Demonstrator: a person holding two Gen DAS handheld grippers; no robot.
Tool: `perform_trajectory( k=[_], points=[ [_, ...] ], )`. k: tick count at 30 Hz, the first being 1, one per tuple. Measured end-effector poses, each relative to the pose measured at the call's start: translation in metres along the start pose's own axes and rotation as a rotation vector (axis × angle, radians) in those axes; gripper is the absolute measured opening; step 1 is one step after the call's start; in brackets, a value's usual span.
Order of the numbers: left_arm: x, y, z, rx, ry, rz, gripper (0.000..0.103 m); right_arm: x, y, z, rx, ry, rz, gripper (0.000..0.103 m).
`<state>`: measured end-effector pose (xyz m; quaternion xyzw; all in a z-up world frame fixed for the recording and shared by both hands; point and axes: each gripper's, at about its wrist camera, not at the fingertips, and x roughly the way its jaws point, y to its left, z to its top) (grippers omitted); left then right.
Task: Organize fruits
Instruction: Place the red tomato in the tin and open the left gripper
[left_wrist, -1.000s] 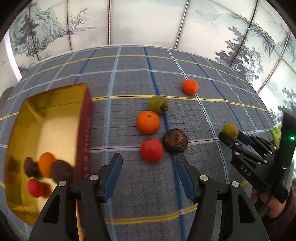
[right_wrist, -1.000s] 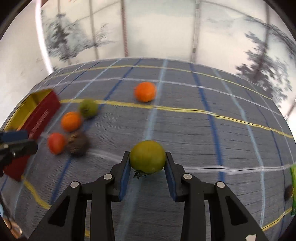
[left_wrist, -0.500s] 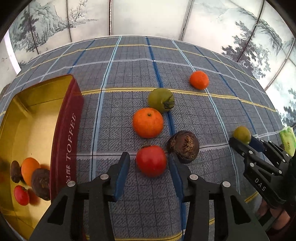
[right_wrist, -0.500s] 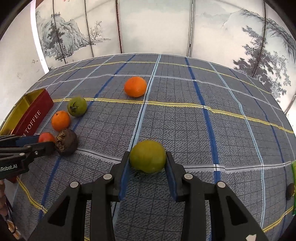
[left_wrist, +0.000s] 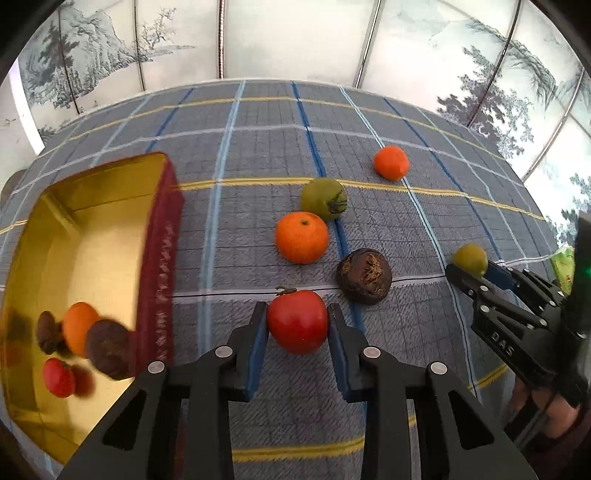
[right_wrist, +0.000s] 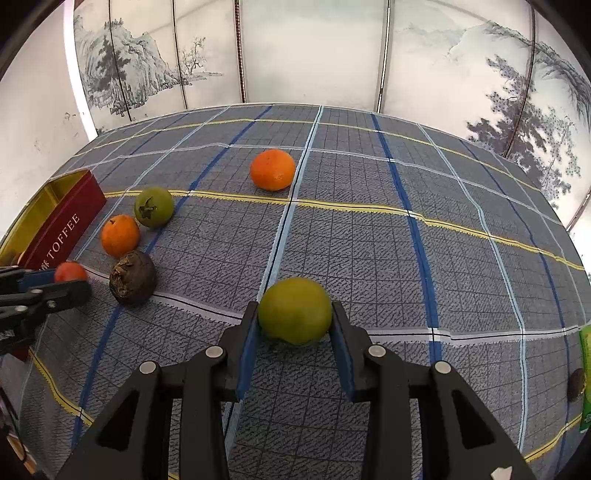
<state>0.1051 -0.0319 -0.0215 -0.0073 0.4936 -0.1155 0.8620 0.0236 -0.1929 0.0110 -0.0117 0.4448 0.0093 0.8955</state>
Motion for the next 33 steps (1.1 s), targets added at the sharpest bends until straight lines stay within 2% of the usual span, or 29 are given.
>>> perform_trajectory(
  k=[5, 12, 22, 28, 33],
  points=[
    [-0.031, 0.013, -0.004, 0.004, -0.057, 0.016, 0.032, 0.000, 0.000, 0.000, -0.001, 0.000, -0.001, 0.035],
    [-0.057, 0.050, -0.011, -0.053, -0.096, 0.065, 0.032, 0.000, 0.001, 0.000, -0.001, 0.000, -0.001, 0.035],
    [-0.056, 0.100, -0.038, -0.129, -0.047, 0.158, 0.032, 0.000, 0.001, 0.000, -0.001, 0.000, -0.002, 0.035],
    [-0.048, 0.117, -0.048, -0.173, -0.012, 0.169, 0.032, 0.000, 0.001, 0.000, -0.002, 0.000, -0.003, 0.035],
    [-0.042, 0.119, -0.051, -0.164, 0.012, 0.180, 0.032, 0.000, 0.002, 0.000, -0.002, 0.000, -0.003, 0.035]
  ],
)
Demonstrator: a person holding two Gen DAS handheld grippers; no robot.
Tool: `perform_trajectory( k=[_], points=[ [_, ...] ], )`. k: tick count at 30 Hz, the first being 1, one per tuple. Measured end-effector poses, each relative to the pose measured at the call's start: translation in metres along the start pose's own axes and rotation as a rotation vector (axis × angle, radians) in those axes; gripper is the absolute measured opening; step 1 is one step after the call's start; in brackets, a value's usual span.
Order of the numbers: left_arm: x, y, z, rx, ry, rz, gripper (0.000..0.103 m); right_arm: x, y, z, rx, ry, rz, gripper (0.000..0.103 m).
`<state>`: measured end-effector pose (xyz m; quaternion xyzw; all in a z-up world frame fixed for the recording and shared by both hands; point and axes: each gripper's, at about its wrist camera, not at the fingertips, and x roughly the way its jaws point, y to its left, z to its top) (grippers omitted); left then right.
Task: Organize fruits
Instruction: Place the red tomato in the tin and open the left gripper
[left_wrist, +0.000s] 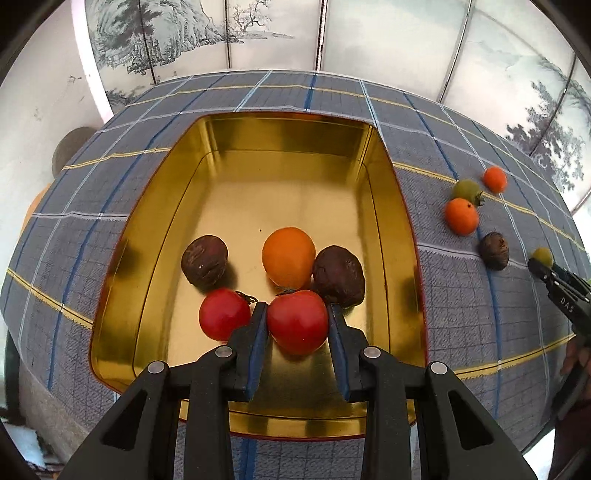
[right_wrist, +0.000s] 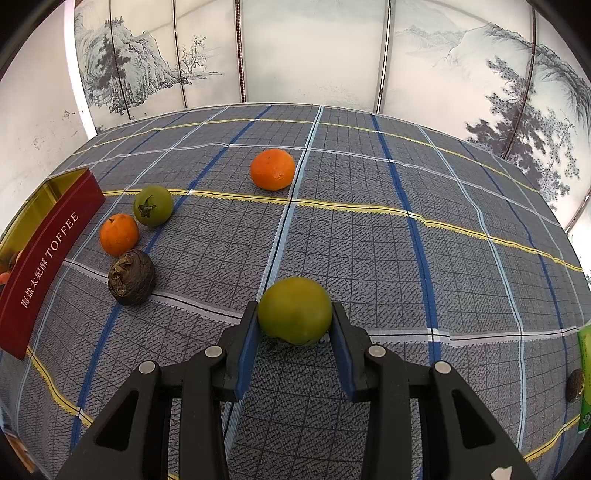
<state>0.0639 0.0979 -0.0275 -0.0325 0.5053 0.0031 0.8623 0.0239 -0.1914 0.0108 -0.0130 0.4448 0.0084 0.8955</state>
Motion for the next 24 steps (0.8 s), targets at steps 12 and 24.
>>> perform_trajectory(
  k=[12, 24],
  points=[
    [0.012, 0.005, -0.001, -0.005, 0.041, 0.004, 0.033, 0.000, 0.000, 0.000, 0.000, 0.000, -0.001, 0.035],
    [0.008, 0.005, -0.001, -0.004, 0.042, -0.002, 0.040, 0.000, 0.001, 0.000, -0.001, 0.000, -0.002, 0.035]
  ],
)
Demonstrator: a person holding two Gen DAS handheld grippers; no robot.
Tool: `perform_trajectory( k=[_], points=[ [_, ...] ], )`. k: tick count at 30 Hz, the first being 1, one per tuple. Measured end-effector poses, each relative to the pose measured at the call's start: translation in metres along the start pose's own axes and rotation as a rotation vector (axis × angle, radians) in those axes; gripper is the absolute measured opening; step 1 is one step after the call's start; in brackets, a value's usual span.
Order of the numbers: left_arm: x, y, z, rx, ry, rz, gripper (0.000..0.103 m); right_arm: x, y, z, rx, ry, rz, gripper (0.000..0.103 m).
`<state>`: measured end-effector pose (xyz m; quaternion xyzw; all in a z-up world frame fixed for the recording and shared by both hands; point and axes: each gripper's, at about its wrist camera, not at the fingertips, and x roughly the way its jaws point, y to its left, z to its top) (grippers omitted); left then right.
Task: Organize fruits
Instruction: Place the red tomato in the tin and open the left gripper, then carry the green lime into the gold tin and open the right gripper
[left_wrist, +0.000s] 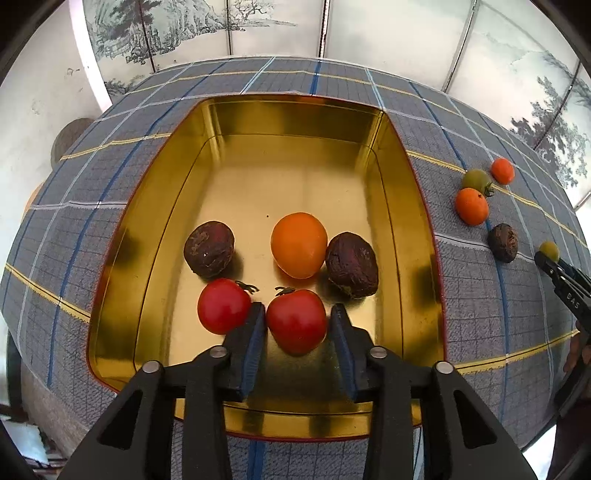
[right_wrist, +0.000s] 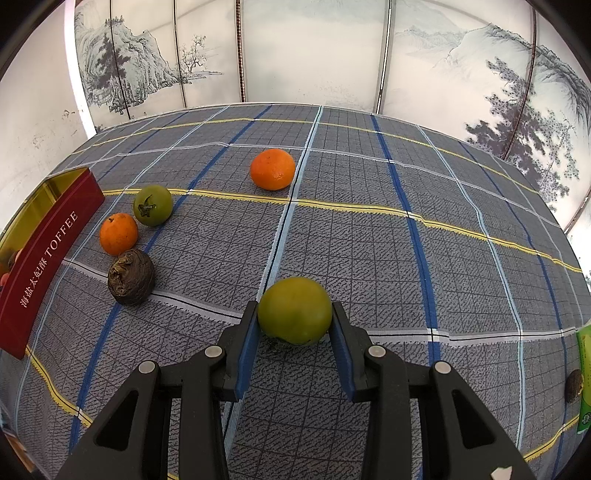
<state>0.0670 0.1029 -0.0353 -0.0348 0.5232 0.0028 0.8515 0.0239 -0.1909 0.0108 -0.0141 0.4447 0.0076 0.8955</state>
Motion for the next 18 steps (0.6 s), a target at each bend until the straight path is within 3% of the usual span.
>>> perform_trajectory(
  k=[12, 18],
  points=[
    [-0.038, 0.006, -0.001, 0.022, -0.105, -0.017, 0.056, 0.000, 0.000, 0.000, -0.002, -0.001, -0.002, 0.034],
    [-0.056, 0.024, -0.004, -0.001, -0.186, 0.040, 0.066, -0.001, 0.002, 0.002, -0.002, 0.000, -0.012, 0.033]
  ],
)
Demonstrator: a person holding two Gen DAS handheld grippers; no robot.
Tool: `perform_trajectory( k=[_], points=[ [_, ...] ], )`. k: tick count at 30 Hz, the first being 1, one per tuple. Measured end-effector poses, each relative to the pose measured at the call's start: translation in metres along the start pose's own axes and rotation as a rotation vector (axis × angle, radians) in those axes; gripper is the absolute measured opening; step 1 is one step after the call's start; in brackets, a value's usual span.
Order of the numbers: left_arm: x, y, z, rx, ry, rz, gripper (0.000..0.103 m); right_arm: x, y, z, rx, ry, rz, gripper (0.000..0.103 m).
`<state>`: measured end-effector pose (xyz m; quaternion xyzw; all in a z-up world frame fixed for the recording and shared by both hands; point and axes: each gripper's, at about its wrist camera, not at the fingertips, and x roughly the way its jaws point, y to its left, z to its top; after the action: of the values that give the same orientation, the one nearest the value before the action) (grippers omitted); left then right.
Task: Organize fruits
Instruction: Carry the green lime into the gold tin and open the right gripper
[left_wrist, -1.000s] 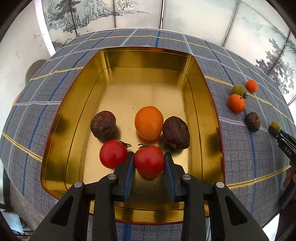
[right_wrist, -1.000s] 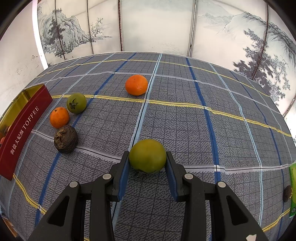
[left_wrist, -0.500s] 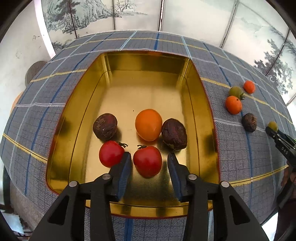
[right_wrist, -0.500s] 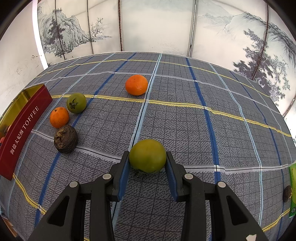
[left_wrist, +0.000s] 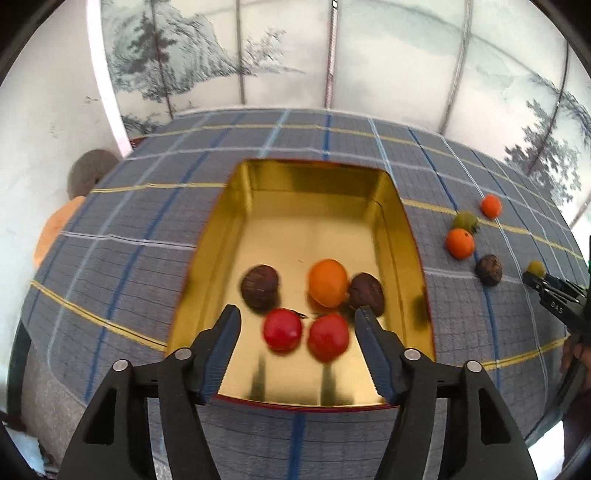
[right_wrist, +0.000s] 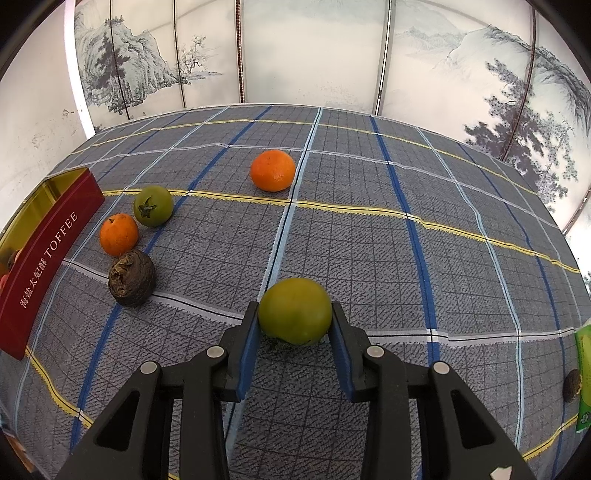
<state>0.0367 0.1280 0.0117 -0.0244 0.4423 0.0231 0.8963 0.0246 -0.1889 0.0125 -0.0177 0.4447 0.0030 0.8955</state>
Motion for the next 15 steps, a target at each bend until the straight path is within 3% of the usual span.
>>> perform_trajectory(
  k=[5, 15],
  points=[
    [-0.007, 0.023, -0.005, -0.060, -0.027, 0.050, 0.068, -0.021, 0.021, 0.016, -0.017, -0.041, 0.071, 0.033],
    [-0.019, 0.056, -0.019, -0.138, -0.029, 0.107, 0.068, -0.055, 0.151, 0.048, -0.221, -0.081, 0.400, 0.033]
  ],
)
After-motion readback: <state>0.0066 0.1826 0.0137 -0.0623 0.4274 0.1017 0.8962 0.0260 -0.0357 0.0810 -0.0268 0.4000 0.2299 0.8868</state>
